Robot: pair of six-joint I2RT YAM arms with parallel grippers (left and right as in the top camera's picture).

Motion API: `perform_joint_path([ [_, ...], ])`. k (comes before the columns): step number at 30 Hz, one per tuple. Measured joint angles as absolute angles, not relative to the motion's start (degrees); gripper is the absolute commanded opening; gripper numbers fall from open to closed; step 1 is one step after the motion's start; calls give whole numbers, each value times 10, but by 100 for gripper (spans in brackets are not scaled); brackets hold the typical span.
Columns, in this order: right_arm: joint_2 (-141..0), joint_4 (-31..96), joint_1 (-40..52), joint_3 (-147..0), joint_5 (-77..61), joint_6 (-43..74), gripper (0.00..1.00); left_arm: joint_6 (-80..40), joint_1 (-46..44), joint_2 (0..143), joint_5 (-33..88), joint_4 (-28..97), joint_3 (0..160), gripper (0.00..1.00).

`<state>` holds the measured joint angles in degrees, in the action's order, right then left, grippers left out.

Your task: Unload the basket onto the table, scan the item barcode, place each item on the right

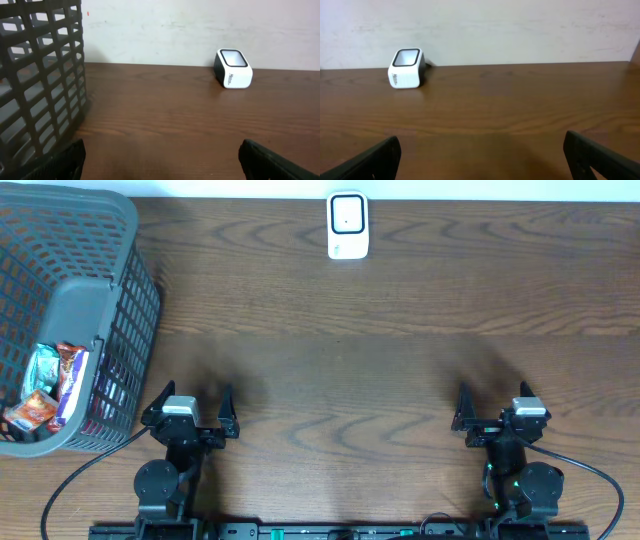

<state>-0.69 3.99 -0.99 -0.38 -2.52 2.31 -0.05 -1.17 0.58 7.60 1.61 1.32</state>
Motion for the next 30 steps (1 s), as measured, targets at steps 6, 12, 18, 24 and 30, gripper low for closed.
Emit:
perform_joint_path([
  [6, -7, 40, -10, -4, -25, 23, 99, -2, -12, 6, 76, 15, 13, 98],
  [12, -7, 40, -10, -4, -25, 23, 99, -34, -12, 6, 159, -18, 11, 98],
  [18, -7, 40, -10, -4, -25, 23, 99, -55, -12, 6, 294, -266, 6, 98],
  [24, -7, 40, -10, -4, -25, 23, 99, -80, -12, 6, 332, -376, 40, 98],
  [30, -8, 40, -10, -4, -25, 23, 99, -85, -12, 58, 255, -257, 209, 98],
])
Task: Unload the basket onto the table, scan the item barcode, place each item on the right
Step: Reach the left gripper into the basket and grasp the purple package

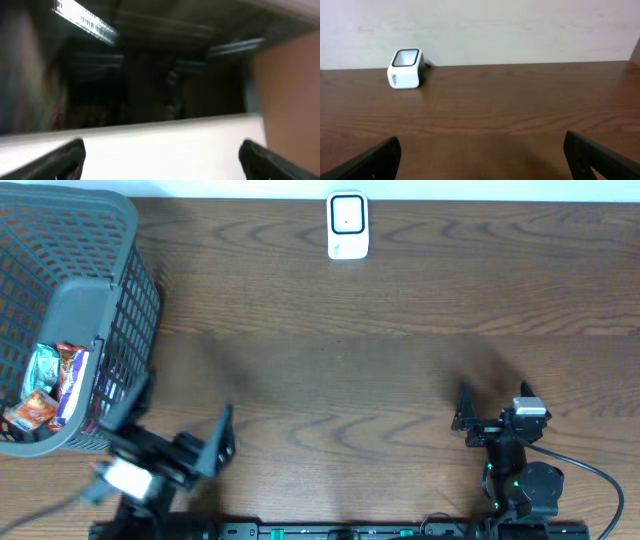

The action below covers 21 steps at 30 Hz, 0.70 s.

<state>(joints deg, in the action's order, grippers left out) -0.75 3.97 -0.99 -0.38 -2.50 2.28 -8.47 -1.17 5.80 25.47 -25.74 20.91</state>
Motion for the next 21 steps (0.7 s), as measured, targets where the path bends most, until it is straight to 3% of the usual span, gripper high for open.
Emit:
perform_joint_path([
  [6, -7, 40, -10, -4, -24, 23, 99, -12, -12, 228, 285, 76, 435, 98],
  [14, -7, 40, -10, -4, -23, 23, 99, 28, -4, 347, 323, 94, 496, 97],
  [21, -7, 40, -10, -4, -21, 23, 99, 5, 111, 552, 246, 360, 812, 98],
])
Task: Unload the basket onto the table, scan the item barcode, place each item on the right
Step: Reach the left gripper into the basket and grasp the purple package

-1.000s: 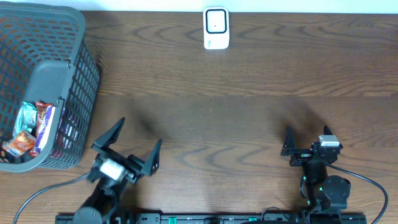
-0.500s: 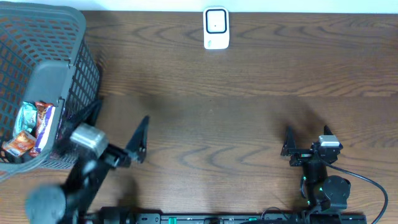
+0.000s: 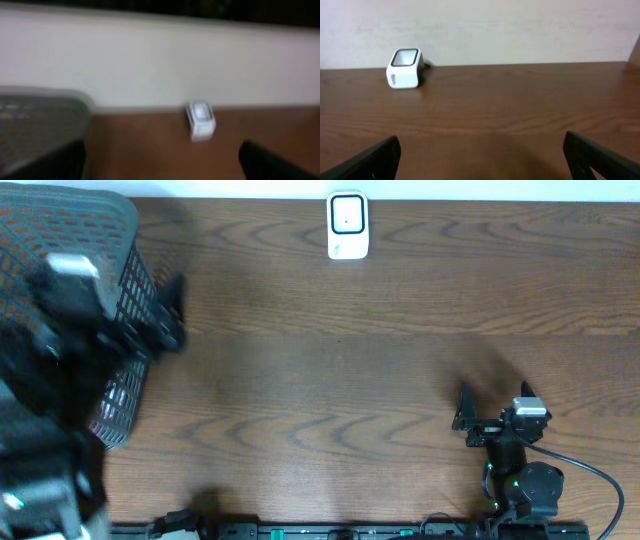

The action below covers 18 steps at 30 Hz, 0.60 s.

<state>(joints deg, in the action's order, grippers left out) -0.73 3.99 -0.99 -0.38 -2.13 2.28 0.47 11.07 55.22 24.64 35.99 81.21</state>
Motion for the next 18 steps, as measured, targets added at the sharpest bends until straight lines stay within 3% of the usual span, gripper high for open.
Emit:
perform_joint_path([
  [5, -7, 40, -10, -4, -21, 23, 99, -2, 186, 717, 241, 524, 1005, 98],
  [18, -7, 40, -10, -4, -21, 23, 99, -109, 361, 918, 53, 602, 1021, 98],
])
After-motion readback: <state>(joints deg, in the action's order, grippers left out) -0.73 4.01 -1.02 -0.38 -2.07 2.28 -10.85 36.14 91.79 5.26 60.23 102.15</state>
